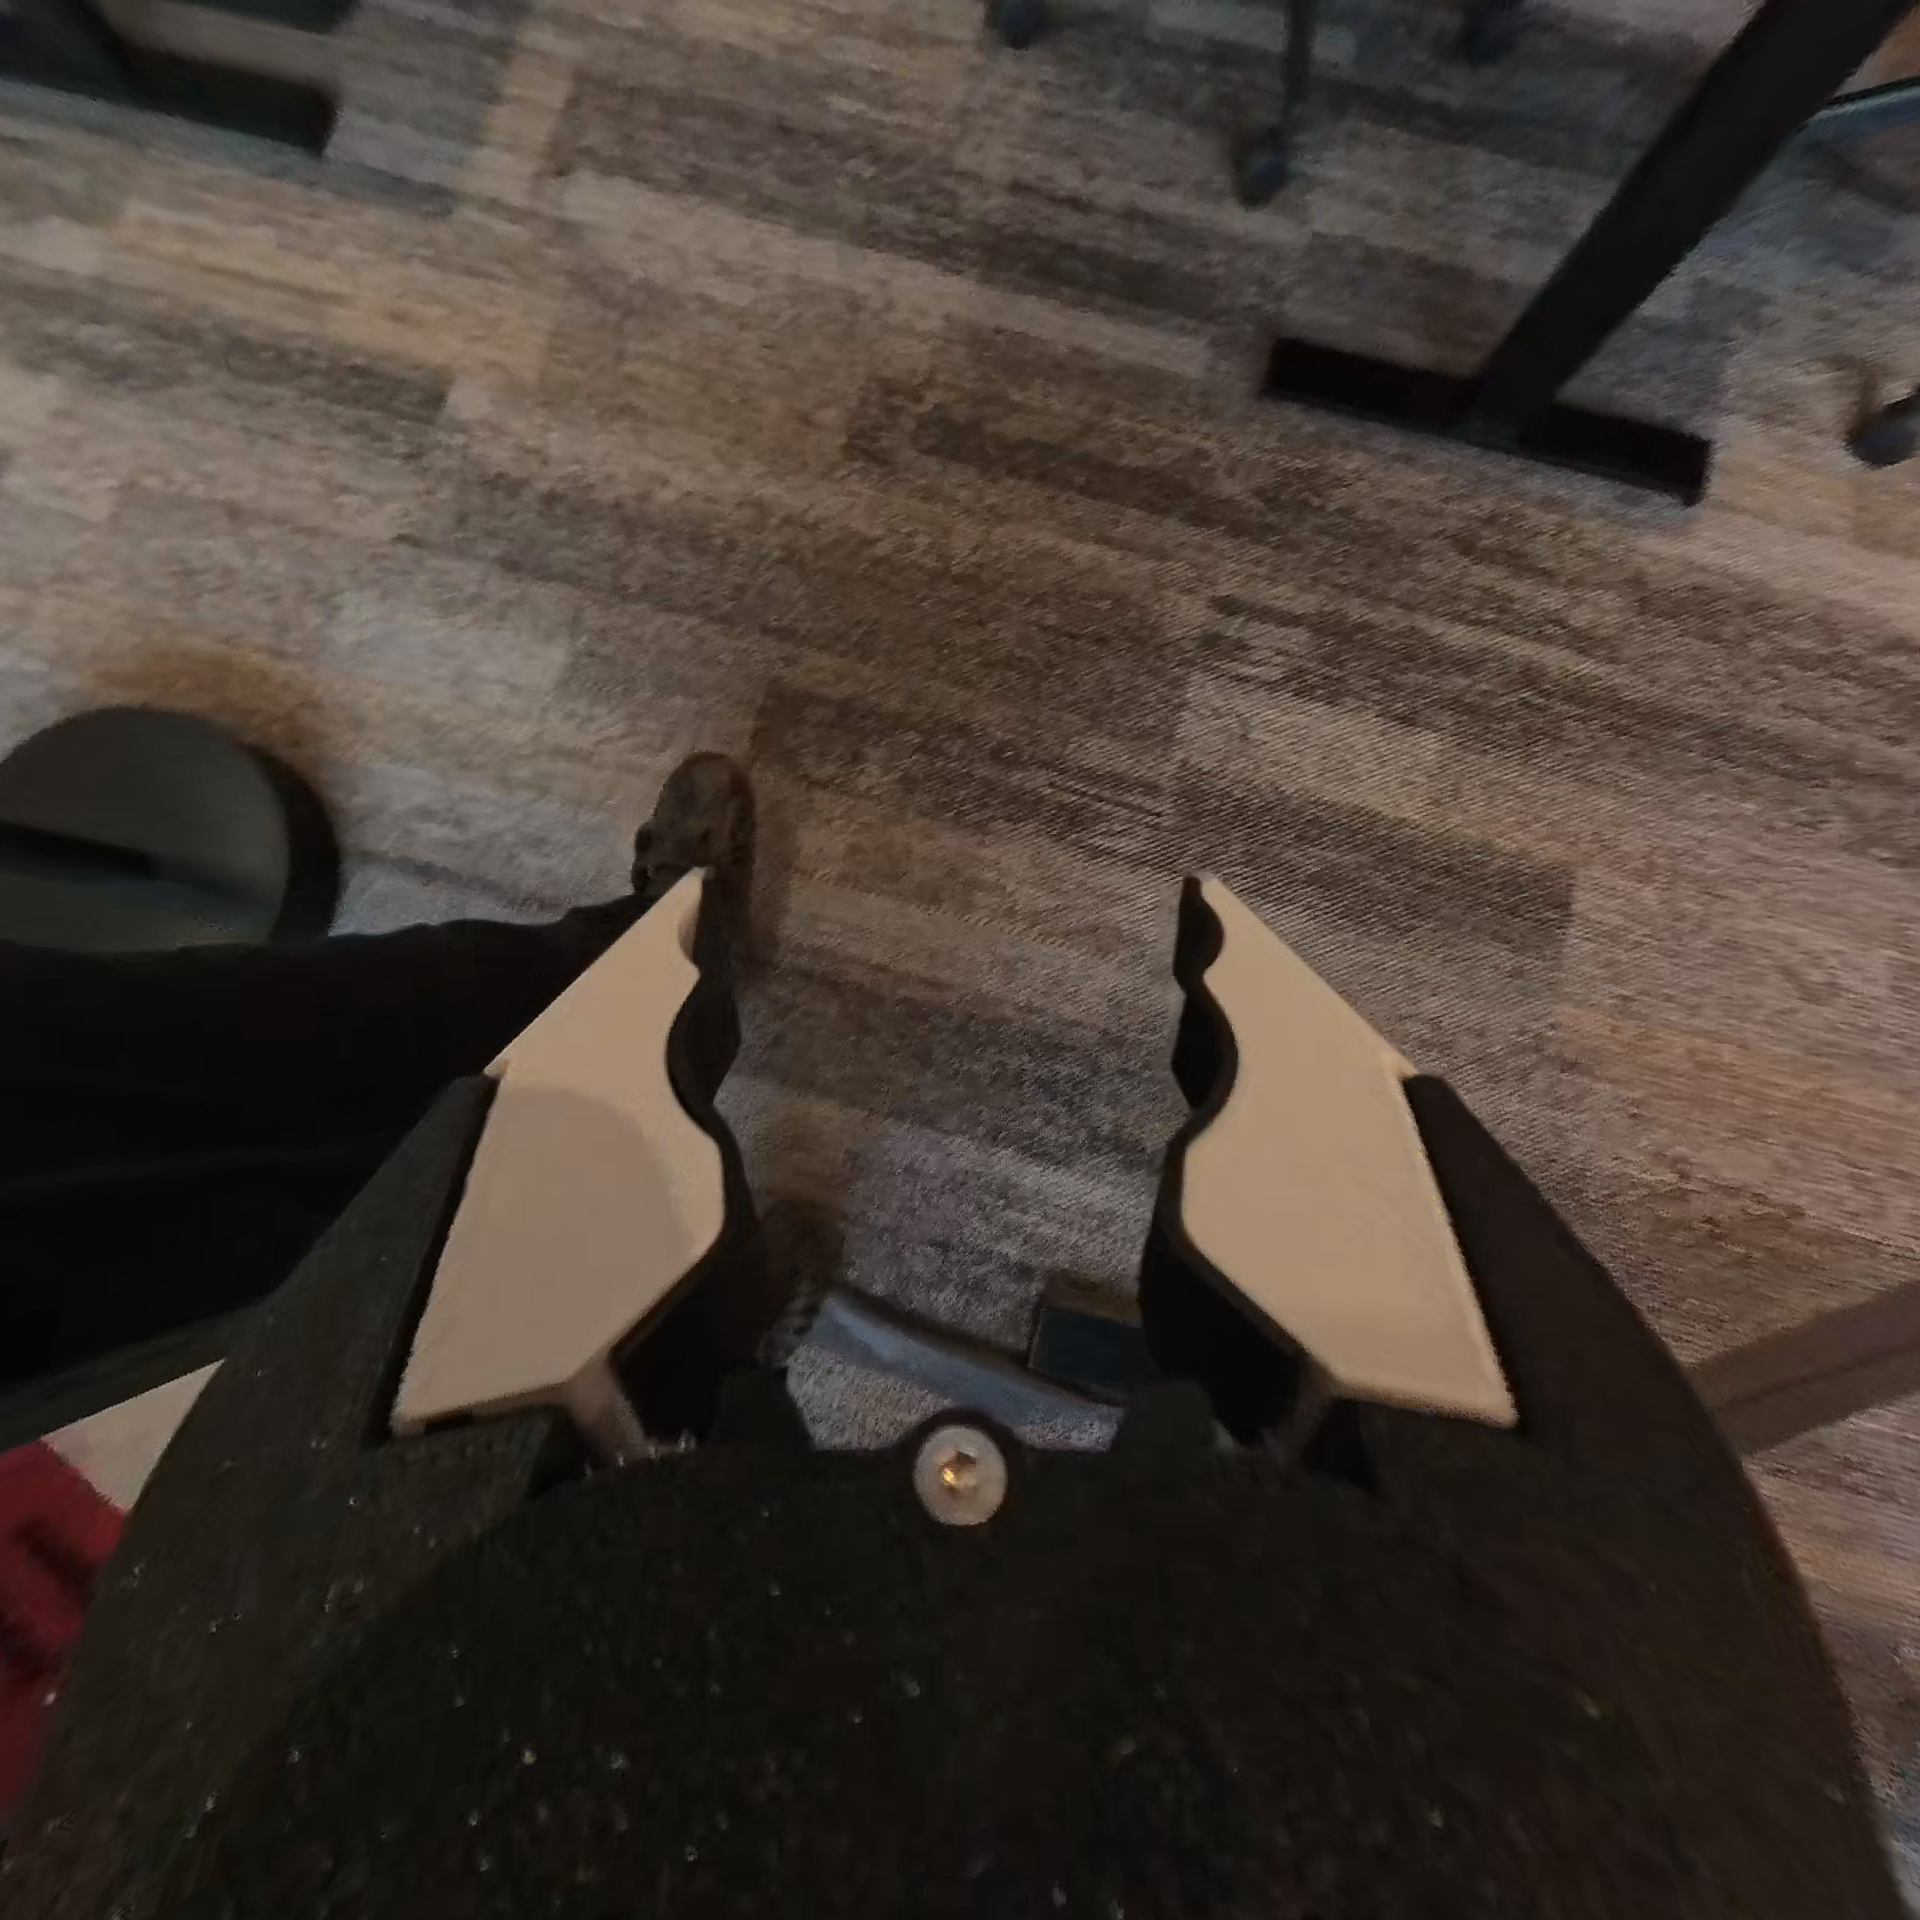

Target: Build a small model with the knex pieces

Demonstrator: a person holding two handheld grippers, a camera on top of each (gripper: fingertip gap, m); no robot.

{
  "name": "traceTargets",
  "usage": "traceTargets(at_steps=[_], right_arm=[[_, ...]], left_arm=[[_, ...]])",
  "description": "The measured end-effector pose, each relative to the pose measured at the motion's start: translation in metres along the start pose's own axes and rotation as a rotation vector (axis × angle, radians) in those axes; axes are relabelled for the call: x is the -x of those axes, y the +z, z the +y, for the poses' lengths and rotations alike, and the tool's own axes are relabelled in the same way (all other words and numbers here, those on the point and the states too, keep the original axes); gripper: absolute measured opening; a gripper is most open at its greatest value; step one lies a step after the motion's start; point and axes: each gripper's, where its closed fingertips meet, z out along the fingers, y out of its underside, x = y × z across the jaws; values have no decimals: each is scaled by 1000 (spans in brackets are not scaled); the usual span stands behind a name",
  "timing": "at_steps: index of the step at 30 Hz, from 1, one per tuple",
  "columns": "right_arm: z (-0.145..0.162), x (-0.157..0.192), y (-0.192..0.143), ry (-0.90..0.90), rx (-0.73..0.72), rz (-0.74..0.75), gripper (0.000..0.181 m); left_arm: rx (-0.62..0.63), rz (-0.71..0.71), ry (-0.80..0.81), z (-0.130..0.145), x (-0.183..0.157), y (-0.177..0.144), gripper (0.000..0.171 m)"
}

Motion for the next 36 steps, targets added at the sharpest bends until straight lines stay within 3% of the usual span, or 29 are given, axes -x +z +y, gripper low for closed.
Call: traceTargets(at_steps=[4,9,13,16,20,23,28,32,36], right_arm=[[-75,-22,39,42,-17,101,85],[-171,-33,81,180,-98,175,84],[-200,-54,88,271,-102,260,85],[-202,-76,83,352,-96,333,85],[-182,-97,89,467,-67,405,84],[-173,-109,111,537,-52,415,84],[-210,-173,157,569,-125,457,85],[-247,-249,148,631,-248,600,85],[-240,-283,105,642,-234,826,85]], left_arm=[[-17,85,53,-61,28,76,74],[-33,196,150,-161,49,150,74],[-15,299,282,-221,45,205,74],[-22,372,361,-263,24,242,74],[-33,454,414,-300,-17,289,74],[-35,497,442,-317,-49,313,74],[44,575,499,-319,-105,345,74],[82,766,659,-323,-193,377,74],[106,1058,850,-316,-302,407,75]])
